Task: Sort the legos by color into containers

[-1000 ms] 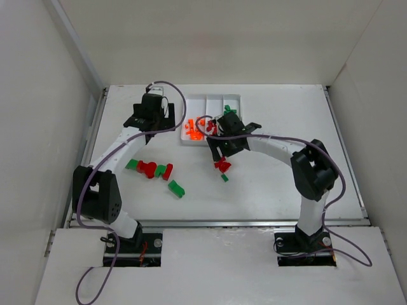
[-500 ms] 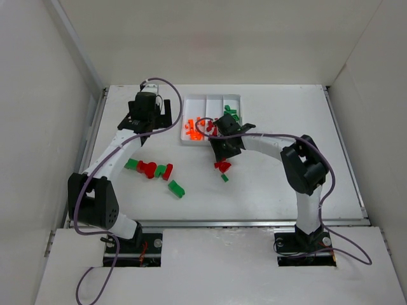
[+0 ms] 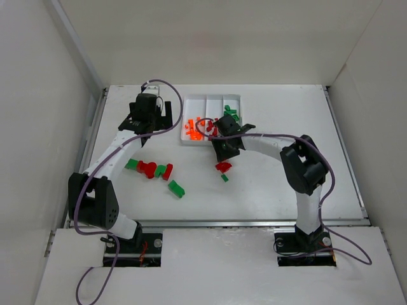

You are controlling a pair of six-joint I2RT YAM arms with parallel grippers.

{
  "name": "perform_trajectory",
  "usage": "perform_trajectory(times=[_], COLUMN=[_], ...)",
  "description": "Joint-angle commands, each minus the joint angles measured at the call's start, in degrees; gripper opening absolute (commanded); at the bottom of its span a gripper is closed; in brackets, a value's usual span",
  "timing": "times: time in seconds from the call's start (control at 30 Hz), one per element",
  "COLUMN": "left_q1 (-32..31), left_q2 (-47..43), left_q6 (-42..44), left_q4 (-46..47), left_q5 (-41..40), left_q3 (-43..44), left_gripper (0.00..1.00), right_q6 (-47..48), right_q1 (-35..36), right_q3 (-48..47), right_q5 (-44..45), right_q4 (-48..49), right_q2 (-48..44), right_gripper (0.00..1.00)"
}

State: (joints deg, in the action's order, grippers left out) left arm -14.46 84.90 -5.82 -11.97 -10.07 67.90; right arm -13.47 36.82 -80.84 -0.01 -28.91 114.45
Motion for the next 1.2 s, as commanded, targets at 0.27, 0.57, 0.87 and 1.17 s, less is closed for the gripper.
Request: perform_trajectory(times=[0.27,0.57,0.87,1.17], left_q1=[0.13,0.13,0.13,0.13], left_q2=[-2.37,-2.37,-2.37,-2.37], left_q6=[0.82,0.82,0.82,0.82], left_q4=[2.12,2.12,2.12,2.12], left_q5=[0.31,0.84,1.89,2.42], left_q3=[-0.75,-1.28,-1.28,-1.28], left_gripper=[1.00,1.00,1.00,1.00], right_q6=[2.22,2.22,3.28,4.94], right_q1=[1.24,1.24,1.85,6.07], right_q3=[-5.56,-5.56,-5.56,-5.56], right_q5=[2.82,3.35,5.10,12.05], right_q4=[-1.50,-2.56,-4.05,-4.05], right_q2=[2.09,-0.10,0.16,-1.95], right_gripper=[0.38,0.19,0.64,0.52])
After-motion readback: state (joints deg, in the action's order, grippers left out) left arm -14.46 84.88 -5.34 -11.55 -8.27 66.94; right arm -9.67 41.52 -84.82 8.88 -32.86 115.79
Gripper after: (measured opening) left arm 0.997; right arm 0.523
